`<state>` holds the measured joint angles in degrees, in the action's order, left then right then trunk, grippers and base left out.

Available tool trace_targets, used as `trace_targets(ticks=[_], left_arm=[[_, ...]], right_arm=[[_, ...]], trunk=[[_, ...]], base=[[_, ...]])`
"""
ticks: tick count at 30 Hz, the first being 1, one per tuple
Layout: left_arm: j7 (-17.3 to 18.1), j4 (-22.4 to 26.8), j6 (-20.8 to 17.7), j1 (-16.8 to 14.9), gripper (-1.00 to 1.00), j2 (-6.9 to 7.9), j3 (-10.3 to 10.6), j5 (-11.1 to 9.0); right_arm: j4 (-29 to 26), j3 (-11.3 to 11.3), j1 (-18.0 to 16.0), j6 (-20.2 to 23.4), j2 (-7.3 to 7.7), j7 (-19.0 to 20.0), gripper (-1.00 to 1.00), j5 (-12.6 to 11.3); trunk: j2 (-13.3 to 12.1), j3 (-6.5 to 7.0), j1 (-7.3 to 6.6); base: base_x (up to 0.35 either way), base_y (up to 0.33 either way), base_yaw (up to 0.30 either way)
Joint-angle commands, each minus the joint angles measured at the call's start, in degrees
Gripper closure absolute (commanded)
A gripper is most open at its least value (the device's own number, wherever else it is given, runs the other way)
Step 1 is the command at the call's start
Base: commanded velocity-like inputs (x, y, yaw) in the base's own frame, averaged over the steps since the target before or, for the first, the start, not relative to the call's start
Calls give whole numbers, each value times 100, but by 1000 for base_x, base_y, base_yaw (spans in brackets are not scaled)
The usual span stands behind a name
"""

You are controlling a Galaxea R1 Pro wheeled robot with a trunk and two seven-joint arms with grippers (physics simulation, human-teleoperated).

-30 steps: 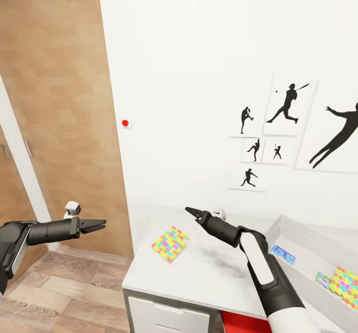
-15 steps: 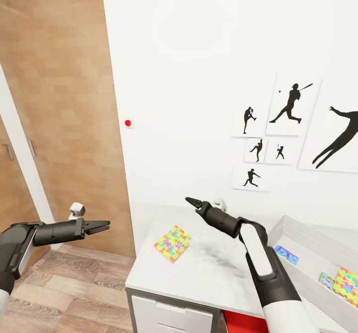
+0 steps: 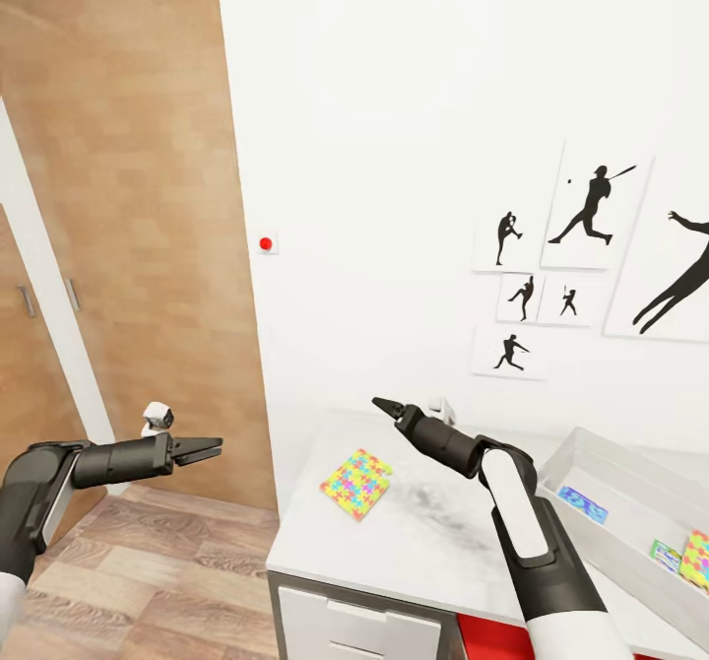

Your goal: Put all the toys in the child's room - the three board games (two on the bed and one on the table), the two jigsaw puzzles on the table, and the tennis ball on the table - inside the toy box on the table in the child's room.

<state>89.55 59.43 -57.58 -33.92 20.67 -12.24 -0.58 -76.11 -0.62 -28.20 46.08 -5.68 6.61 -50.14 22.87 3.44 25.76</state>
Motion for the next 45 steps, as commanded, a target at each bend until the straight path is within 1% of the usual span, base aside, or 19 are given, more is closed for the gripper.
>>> trace_targets(ticks=[1, 5, 12, 19, 20, 33, 38, 45], left_arm=[[19, -2, -61, 0, -100, 2, -1, -3], [19, -2, -61, 0, -100, 5, -6, -3], [19, -2, -61, 0, -100, 7, -16, -3], [19, -3, -61, 0, -100, 7, -20, -3], [19, -4, -61, 0, -100, 7, -21, -3], [19, -7, -61, 0, -100, 16, -24, -3], [25, -4, -61, 0, -100, 16, -24, -3], [28, -8, -61, 0, -100, 23, -28, -3]], right_arm=[[0, -8, -2, 24, -4, -7, -100, 26], [0, -5, -1, 20, -3, -135, -100, 35], [0, -4, -1, 16, -3, -360, -100, 39], [0, 0, -1, -3, -3, -585, -100, 40], [0, 0, -1, -9, -3, -1673, -100, 41], [0, -3, -1, -40, -3, -1716, -100, 77], [0, -7, -1, -43, -3, -1711, -100, 76], [0, -8, -1, -39, -3, -1698, -100, 67]], trunk=[[5, -3, 2], [5, -3, 2], [5, -3, 2], [5, -3, 2], [5, -3, 2], [5, -3, 2], [5, -3, 2], [5, -3, 2]], base=[[0, 177, 0], [0, 182, 0], [9, 59, 0], [126, 135, 0], [71, 54, 0], [24, 21, 0], [84, 183, -54], [101, 252, -220]])
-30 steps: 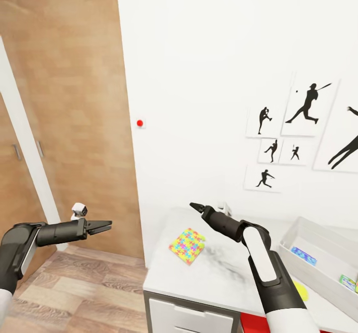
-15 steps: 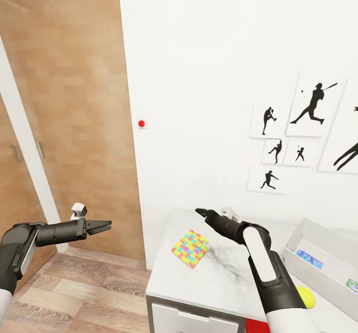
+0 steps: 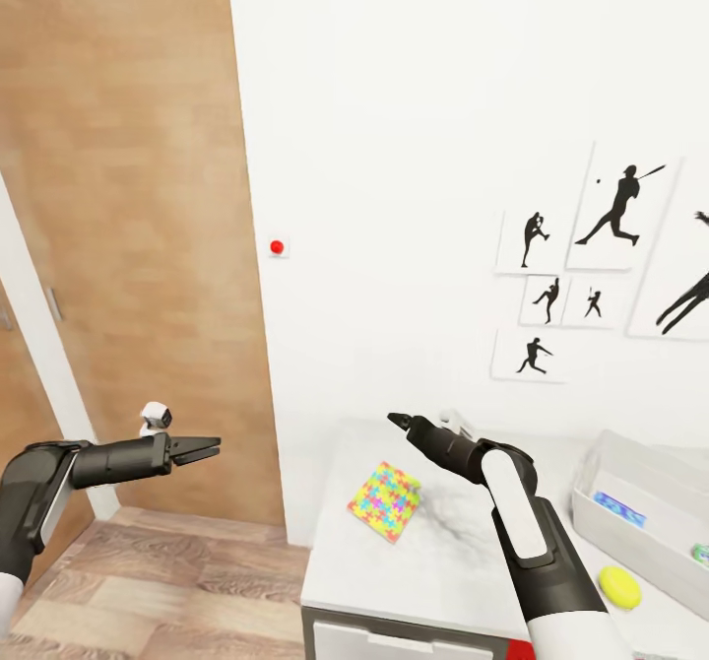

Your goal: Put all the toys in the child's room - the three board games (two on the bed and one on the table), the two jigsaw puzzles on the table, and the tennis ball on the table - inside the toy box on the table in the child's room.

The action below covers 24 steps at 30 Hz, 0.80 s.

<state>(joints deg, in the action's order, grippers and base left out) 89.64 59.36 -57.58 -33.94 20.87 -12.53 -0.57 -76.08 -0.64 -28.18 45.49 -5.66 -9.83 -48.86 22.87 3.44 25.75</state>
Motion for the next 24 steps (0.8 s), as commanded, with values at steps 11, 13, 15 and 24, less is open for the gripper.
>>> trace_targets(ticks=[11, 13, 15, 24], left_arm=[[23, -3, -61, 1, -100, 13, -3, -4], [25, -3, -61, 1, -100, 14, -3, -4], [26, -3, -61, 1, -100, 14, -2, -4], [21, -3, -54, 1, -100, 16, -4, -4]], right_arm=[[49, -11, -3, 14, -6, -45, -100, -66], [66, -12, -3, 14, -6, -45, -100, -62], [73, -13, -3, 13, -6, -45, -100, -59], [83, -8, -3, 13, -6, -55, -100, -50]], trunk=[[4, -3, 3], [4, -3, 3], [4, -3, 3], [4, -18, 3]], base=[[78, 193, -262], [33, 37, -265], [18, 21, -261], [4, 5, -88]])
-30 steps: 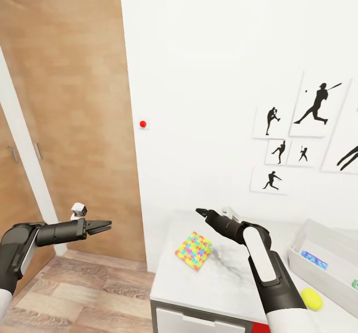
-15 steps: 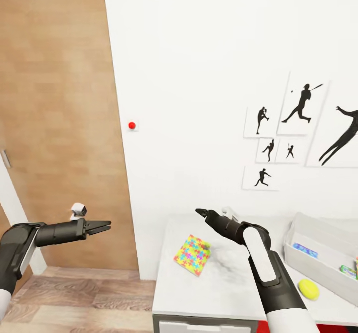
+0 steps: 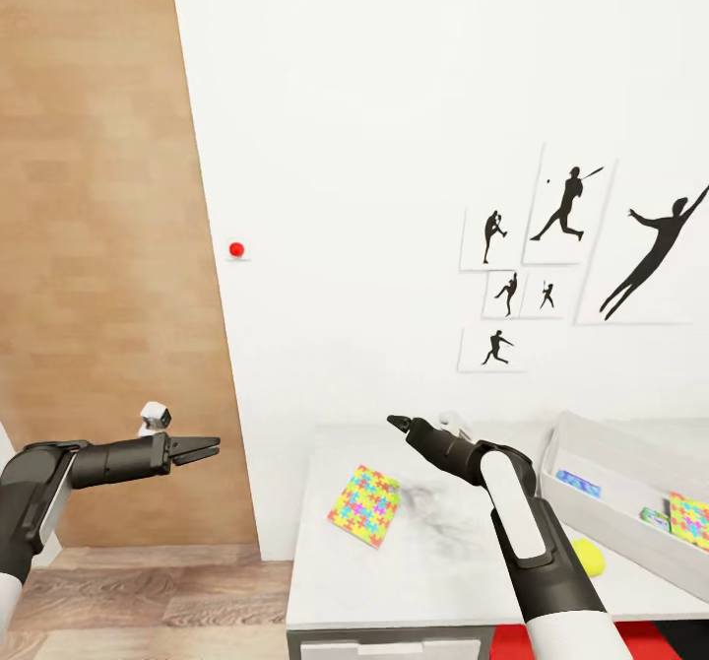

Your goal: Put all the toys in the child's room - the three board games (two on the bed and one on the table), the two jigsaw puzzles on the table, and the tennis ball on the table - inside the toy box on the table in the child's room.

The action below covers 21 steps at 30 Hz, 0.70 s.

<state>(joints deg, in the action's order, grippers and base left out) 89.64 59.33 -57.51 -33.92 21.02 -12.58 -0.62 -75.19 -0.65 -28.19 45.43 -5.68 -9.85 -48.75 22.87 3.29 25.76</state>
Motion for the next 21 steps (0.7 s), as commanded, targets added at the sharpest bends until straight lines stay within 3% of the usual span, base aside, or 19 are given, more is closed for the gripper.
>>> trace_targets(ticks=[1, 21], left_arm=[[20, -1, -60, -1, -100, 2, 1, 1], [36, 0, -58, -1, -100, 11, -5, -11]], right_arm=[[-5, -6, -2, 19, -4, -56, -100, -64], [5, 2, -2, 28, -4, -63, -100, -71]], trunk=[[5, -10, 2], [5, -195, 2]], base=[[0, 1, -10], [12, 4, -1]])
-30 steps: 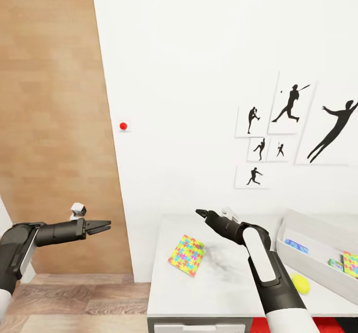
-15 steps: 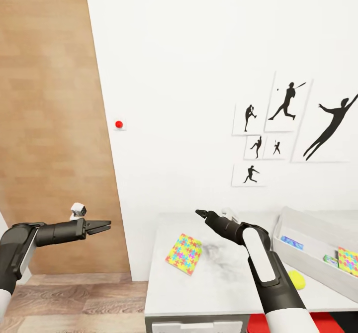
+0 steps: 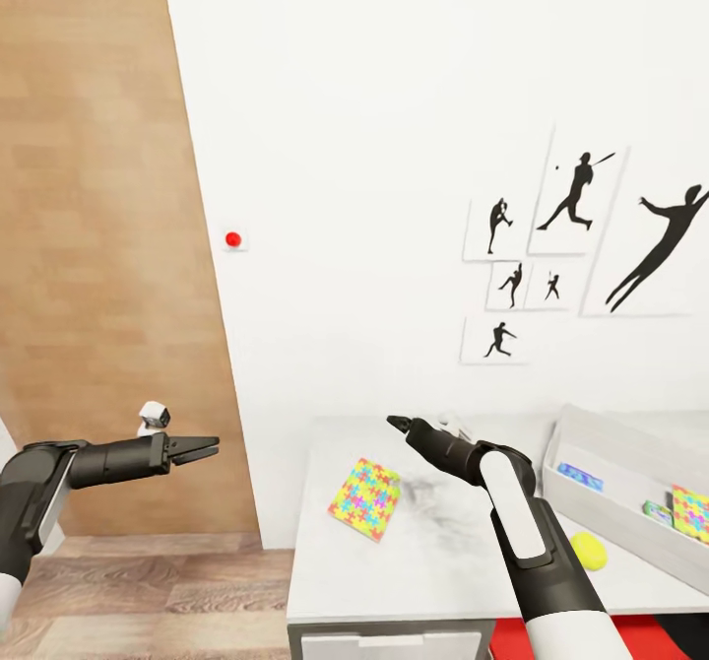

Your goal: Put all the toys in the child's room - the three board games (two on the bed and one on the table), the two jigsaw puzzles on the table, and the tennis ball on the table - inside the toy box on the table in the child's room.

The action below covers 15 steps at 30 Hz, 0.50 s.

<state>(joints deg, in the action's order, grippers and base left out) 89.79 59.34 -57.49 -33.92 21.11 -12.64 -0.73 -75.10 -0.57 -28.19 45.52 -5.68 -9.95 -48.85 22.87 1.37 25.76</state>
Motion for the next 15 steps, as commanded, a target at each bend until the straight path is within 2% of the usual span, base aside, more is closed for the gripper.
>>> trace_targets(ticks=[1, 15], left_arm=[[21, 2, -61, -1, -100, 5, -3, -5], [21, 7, -60, -1, -100, 20, -19, 2]], right_arm=[[-5, -9, -2, 18, -3, -49, -100, -55], [-5, -9, -2, 7, -3, -33, -100, -45]], trunk=[[5, -11, 2], [5, -31, 2]], base=[[12, 4, 0], [2, 1, 0]])
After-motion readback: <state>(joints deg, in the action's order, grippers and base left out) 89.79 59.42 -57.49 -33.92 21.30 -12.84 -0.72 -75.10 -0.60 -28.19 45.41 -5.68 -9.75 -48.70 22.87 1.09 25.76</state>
